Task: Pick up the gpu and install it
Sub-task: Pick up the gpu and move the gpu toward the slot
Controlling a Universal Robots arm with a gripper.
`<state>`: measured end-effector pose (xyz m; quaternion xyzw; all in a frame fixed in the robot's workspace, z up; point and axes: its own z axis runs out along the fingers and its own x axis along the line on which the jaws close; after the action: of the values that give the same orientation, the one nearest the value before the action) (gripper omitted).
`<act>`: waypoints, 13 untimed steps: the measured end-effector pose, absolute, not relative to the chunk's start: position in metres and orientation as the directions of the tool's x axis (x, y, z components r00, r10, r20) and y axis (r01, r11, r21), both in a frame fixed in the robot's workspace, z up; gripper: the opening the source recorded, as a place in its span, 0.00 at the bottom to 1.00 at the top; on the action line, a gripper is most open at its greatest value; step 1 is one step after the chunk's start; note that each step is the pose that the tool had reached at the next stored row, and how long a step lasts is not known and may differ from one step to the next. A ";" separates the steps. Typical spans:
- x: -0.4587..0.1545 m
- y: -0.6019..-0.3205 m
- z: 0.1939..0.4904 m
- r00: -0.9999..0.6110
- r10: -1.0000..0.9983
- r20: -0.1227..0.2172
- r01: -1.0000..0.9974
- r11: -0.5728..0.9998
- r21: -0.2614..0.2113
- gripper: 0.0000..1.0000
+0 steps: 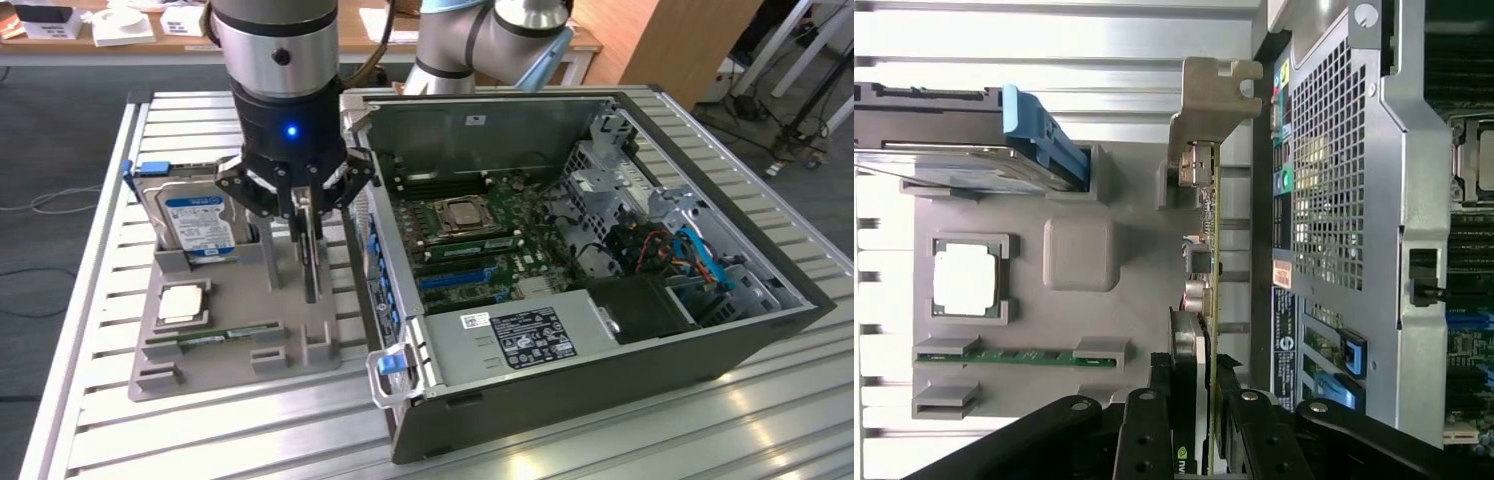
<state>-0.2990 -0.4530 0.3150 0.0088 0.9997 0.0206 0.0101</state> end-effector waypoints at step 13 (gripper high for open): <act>-0.299 -0.453 0.347 -1.000 0.018 -0.020 0.017 0.999 0.041 0.27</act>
<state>-0.2989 -0.4531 0.3474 0.0088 0.9997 0.0206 0.0101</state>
